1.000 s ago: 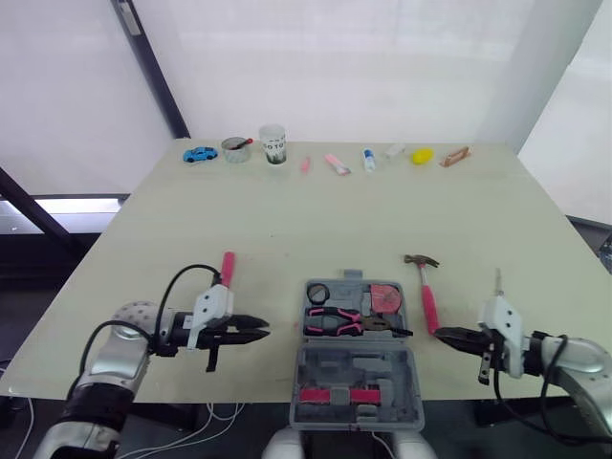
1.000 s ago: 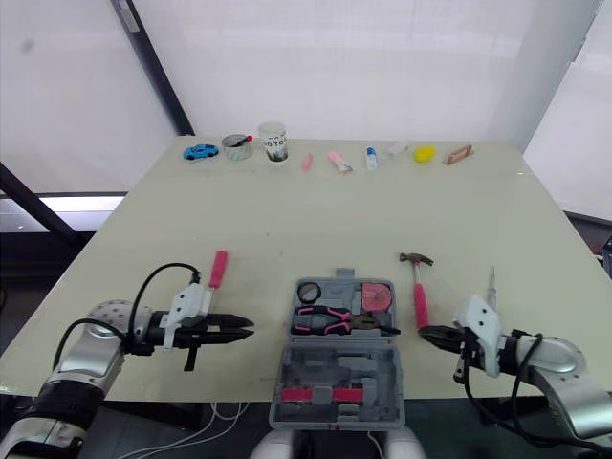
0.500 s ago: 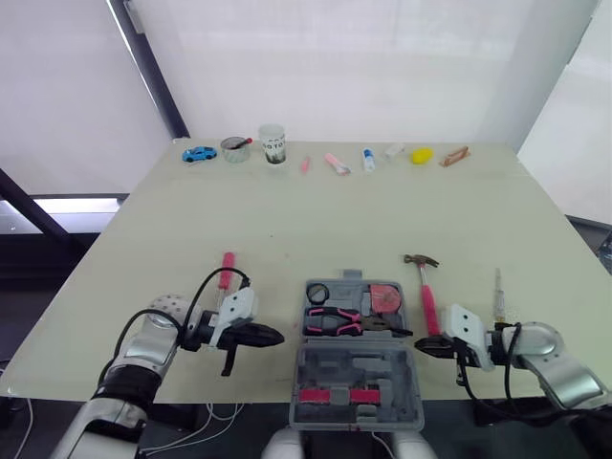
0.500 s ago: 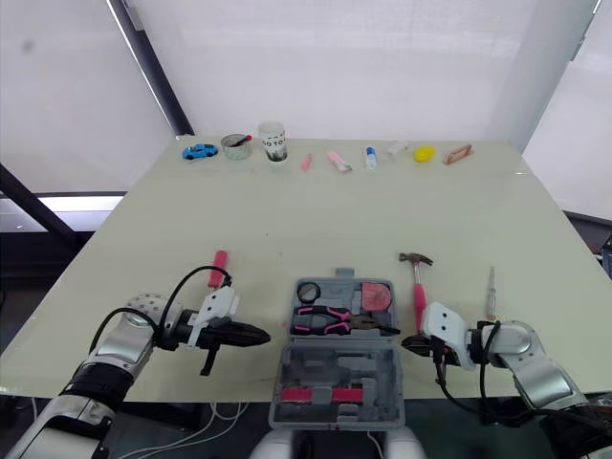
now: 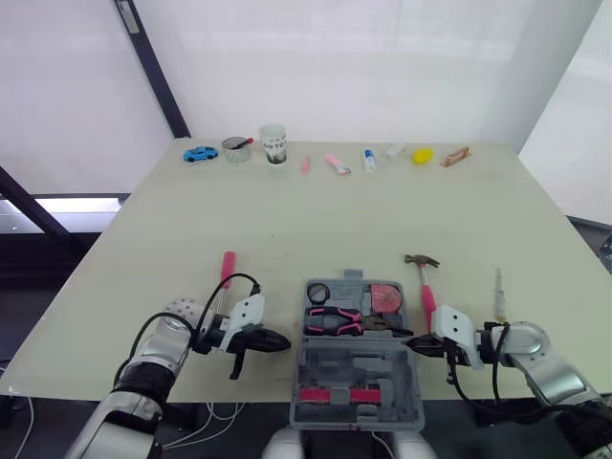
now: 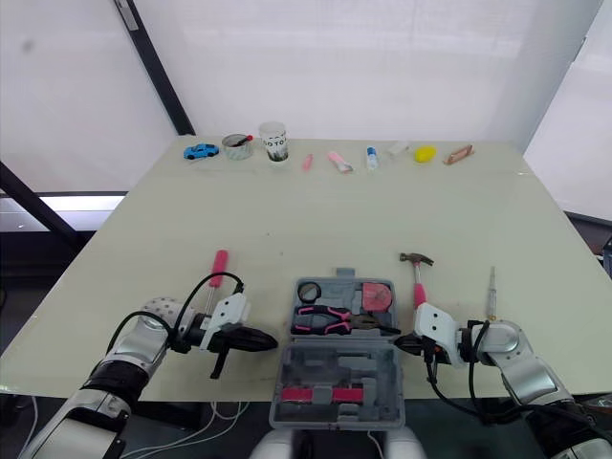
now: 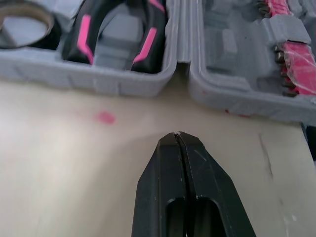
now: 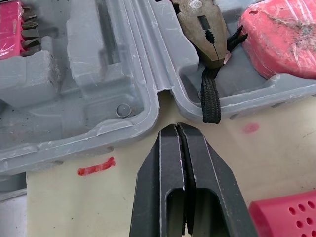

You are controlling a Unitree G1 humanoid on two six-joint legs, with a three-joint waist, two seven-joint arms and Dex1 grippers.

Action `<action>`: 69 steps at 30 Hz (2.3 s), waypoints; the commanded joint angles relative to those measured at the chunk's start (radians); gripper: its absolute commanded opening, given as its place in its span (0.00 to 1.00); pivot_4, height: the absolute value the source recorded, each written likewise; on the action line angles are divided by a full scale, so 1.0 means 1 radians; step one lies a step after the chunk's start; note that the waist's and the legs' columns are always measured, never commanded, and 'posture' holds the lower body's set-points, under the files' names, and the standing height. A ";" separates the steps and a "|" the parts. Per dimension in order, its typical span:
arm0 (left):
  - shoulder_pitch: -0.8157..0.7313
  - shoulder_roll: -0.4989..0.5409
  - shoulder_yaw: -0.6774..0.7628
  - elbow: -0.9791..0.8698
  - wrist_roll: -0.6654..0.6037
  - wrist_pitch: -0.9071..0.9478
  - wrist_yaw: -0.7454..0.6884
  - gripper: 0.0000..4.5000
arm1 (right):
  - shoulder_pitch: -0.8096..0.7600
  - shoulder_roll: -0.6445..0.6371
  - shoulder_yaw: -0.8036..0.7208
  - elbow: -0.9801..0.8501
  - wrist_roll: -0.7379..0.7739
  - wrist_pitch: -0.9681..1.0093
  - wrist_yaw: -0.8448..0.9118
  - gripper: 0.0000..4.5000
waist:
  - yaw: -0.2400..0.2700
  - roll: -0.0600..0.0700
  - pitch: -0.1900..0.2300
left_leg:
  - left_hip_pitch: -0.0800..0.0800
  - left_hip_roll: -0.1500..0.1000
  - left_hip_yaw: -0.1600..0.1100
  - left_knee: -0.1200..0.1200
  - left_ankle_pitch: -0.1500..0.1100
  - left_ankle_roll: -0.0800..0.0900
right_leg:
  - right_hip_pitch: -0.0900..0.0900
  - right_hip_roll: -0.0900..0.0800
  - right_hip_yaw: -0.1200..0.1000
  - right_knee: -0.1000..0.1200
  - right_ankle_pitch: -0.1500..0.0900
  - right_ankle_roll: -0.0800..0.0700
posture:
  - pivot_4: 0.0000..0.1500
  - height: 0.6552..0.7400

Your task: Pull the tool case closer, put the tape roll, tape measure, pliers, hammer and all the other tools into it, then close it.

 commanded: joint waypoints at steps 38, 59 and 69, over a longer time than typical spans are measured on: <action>-0.172 -0.173 0.007 0.172 0.040 -0.016 0.115 0.01 | -0.103 0.073 -0.037 0.099 -0.037 -0.039 -0.088 0.00 | 0.003 0.000 0.000 | -0.002 0.000 -0.001 0.013 0.000 0.000 | 0.004 0.001 0.002 0.003 0.002 0.000 | 1.00 1.00; -0.260 -0.189 0.040 0.298 0.056 -0.024 0.141 0.01 | -0.181 0.128 -0.036 0.187 -0.067 -0.083 -0.144 0.00 | -0.003 0.000 0.000 | -0.003 0.000 -0.001 0.013 0.000 0.000 | 0.003 0.002 0.003 0.002 0.004 0.003 | 1.00 1.00; -0.268 -0.178 0.040 0.325 0.076 -0.035 0.129 0.01 | -0.196 0.144 -0.031 0.178 -0.068 -0.058 -0.136 0.00 | -0.005 0.000 0.001 | -0.003 0.000 -0.001 0.013 0.000 0.000 | 0.003 0.003 0.003 0.002 0.004 0.003 | 1.00 1.00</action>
